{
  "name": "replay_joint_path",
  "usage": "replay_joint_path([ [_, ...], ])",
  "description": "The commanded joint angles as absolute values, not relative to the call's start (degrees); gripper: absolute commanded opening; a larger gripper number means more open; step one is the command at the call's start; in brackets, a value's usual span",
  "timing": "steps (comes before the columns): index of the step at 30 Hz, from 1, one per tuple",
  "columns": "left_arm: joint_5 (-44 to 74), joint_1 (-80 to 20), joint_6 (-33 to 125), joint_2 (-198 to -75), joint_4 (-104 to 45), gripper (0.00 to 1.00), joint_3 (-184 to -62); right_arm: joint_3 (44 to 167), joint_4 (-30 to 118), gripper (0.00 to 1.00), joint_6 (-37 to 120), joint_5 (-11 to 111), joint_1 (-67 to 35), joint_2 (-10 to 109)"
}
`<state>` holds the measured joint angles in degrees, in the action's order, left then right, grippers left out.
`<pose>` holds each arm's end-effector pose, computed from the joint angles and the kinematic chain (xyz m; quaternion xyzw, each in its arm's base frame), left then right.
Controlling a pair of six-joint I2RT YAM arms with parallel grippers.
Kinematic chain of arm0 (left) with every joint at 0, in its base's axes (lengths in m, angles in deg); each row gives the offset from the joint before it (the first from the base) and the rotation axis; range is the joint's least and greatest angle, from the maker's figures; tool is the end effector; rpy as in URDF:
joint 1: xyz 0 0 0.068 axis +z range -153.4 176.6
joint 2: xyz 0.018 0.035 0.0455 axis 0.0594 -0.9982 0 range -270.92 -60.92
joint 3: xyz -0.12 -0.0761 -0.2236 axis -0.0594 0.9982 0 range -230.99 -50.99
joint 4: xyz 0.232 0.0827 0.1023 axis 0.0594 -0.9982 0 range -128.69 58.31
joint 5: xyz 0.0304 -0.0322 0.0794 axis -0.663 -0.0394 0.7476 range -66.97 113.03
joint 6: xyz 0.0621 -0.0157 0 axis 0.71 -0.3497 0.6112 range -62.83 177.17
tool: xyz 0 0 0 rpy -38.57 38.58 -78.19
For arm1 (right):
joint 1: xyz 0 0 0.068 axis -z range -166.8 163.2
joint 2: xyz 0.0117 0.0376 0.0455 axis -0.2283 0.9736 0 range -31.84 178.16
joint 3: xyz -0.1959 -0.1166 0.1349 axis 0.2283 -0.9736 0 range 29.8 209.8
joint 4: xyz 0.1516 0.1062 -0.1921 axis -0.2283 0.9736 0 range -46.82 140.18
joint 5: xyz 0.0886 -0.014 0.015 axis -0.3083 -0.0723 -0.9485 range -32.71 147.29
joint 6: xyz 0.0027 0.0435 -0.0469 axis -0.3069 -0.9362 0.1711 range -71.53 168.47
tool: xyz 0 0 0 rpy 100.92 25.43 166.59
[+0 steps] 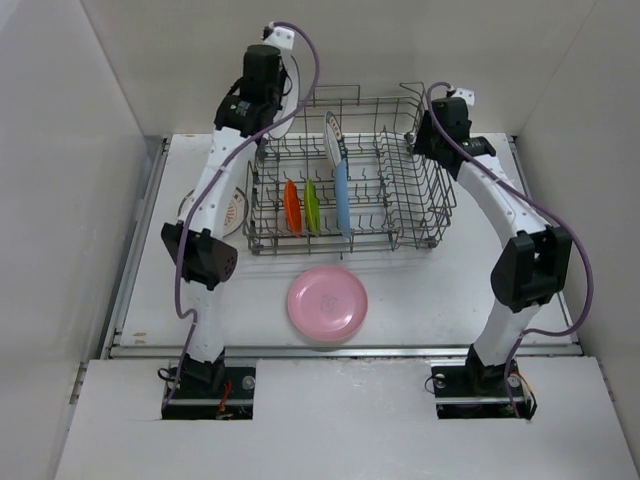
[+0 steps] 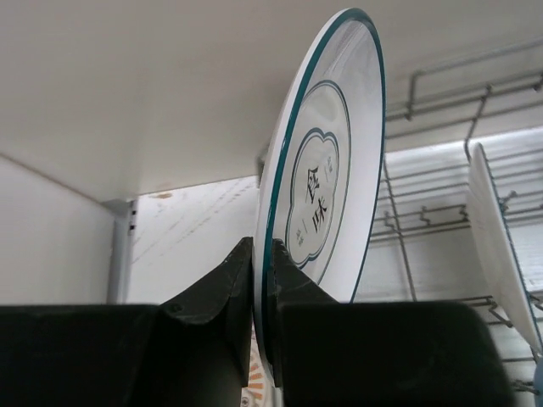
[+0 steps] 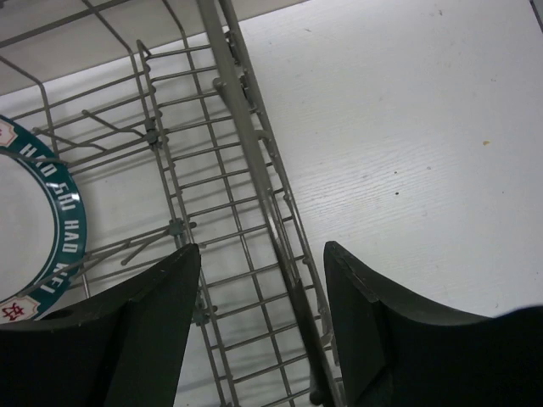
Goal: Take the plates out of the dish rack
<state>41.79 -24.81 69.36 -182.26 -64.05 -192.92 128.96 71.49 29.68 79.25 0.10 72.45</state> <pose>0.4573 -0.1622 0.4516 0.1228 0.7626 0.0760 0.6306 0.4310 0.0813 0.3326 0.1330 0.8590 -0.0335 0.4933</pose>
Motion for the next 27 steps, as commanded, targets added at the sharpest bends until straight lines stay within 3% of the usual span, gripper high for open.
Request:
replay_joint_path([
  [1,43.9,-22.8,68.8,-173.8,-60.8,0.00,-195.8,131.8,71.8,0.66,31.4,81.2,-1.9,68.5],
  [7,43.9,-17.2,68.3,-168.7,-65.3,0.00,-191.9,137.1,72.4,0.83,33.4,84.1,-5.9,68.4],
  [11,39.0,-6.8,58.7,-167.4,-73.9,0.00,-189.2,138.4,73.7,0.84,35.5,80.0,-8.9,67.8],
  [16,12.0,9.1,51.4,-166.2,-82.8,0.00,-178.8,134.8,73.0,0.84,37.5,69.3,-12.2,64.8],
  [21,-1.4,15.1,52.8,-165.0,-77.6,0.00,-160.6,127.5,67.3,0.84,37.5,55.2,-14.1,60.0],
  [27,-8.0,17.2,54.3,-164.5,-69.1,0.00,-150.8,124.6,67.3,0.79,38.0,51.3,-16.5,60.6],
])
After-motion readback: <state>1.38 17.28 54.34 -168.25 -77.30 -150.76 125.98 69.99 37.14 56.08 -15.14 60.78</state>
